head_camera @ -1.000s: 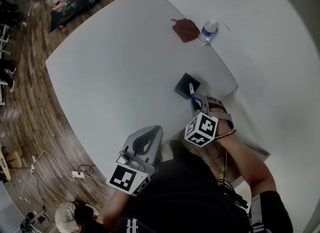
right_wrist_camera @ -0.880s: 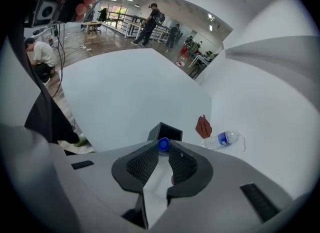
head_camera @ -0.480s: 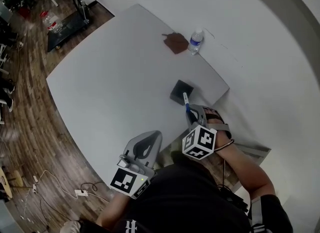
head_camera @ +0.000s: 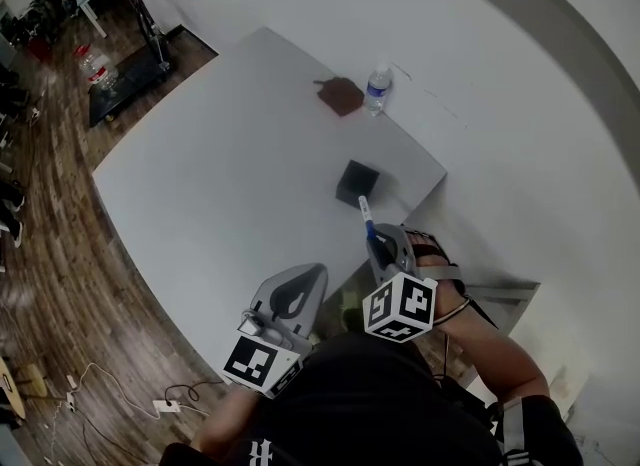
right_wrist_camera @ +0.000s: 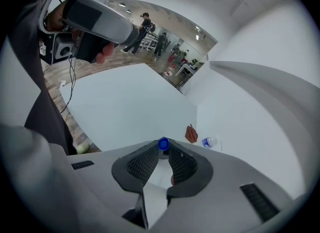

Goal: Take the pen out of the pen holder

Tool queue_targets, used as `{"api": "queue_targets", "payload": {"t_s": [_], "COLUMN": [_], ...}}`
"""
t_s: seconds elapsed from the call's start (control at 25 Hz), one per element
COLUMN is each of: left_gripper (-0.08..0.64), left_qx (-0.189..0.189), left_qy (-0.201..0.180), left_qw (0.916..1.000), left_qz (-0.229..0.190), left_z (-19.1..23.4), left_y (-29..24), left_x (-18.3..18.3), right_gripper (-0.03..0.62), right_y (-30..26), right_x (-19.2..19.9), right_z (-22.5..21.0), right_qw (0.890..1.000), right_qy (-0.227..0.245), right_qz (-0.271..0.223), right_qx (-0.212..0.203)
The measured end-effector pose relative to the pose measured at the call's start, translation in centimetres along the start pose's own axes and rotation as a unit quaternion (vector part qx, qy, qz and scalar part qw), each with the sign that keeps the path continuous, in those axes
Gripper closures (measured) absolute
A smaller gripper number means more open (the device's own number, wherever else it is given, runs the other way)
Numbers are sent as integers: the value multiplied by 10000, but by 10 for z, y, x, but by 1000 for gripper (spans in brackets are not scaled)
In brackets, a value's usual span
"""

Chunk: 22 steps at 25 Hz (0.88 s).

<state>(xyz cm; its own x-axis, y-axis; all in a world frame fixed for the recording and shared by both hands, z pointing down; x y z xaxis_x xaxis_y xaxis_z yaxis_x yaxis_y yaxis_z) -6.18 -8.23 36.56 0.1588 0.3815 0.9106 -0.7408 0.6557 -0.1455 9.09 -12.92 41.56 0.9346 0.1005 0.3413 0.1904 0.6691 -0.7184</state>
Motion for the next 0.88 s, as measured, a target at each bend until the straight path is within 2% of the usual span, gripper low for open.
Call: {"api": "queue_targets", "payload": {"t_s": [0.16,0.44,0.88], "left_gripper": [554,554,554], "left_qx": [233,432,556], "left_qy": [-66,-157,-255], "left_qw": [9997,9989,9981], "left_qz": [-39,-24,64], "left_z": [-10,-25,-38], "left_y": [20,51,73], "left_x": [-1,8,15], "right_gripper": [525,523,525], "right_y": [28,72,113], "right_x": [-12,-29,-42], "right_z": [14,50,84], "right_qw": [9999,9995,9988], "right_qy": [-77,-171,-325], "right_qz": [29,40,37], "right_qx": [137,251,356]}}
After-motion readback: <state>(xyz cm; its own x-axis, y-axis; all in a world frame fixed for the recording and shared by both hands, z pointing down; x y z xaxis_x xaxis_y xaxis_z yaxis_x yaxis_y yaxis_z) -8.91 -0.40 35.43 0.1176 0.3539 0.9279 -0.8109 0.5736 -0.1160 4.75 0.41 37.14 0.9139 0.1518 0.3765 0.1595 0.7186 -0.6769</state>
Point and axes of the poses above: the fingertips, and each gripper's own axes: y backward along the fingers, z to its left, x out of its underside, the point moved 7 cm from there along y, backward along the fingers, and after that the axes turned 6 degrees about y, right-handed, at the moved point
